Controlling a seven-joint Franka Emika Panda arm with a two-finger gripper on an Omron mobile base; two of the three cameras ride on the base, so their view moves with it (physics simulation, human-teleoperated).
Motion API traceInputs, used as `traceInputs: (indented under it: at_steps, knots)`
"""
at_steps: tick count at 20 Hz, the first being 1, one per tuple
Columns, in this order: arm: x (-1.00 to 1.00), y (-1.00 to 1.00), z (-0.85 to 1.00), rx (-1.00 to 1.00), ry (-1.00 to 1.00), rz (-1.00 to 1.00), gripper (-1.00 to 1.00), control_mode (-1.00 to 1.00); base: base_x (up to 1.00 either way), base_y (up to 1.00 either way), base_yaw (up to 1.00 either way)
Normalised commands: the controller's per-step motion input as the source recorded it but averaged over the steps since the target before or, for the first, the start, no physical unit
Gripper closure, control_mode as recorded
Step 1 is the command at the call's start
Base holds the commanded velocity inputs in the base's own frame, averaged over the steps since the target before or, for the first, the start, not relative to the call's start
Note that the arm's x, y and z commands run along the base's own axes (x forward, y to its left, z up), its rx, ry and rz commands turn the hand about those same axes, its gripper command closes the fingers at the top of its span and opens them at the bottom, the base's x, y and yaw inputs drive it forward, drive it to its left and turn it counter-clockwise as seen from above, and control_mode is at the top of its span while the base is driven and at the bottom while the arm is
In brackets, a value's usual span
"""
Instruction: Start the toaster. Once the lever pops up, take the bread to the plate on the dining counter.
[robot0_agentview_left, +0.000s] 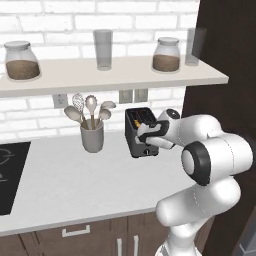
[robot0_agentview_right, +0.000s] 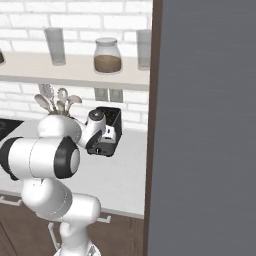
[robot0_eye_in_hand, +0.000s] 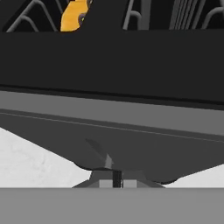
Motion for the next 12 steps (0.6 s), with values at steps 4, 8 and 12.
traceInputs:
  at_steps: [4, 8, 12]
  knots:
    - [-0.3, 0.06, -0.16, 0.0, -0.01, 0.0, 1.0, -1.0, 0.0, 0.0, 0.0]
    - [-0.19, 0.0, 0.62, 0.0, -0.04, 0.0, 1.0, -1.0, 0.0, 0.0, 0.0]
    - [-0.23, 0.0, 0.99, 0.0, 0.0, 0.0, 1.0, -1.0, 0.0, 0.0, 0.0]
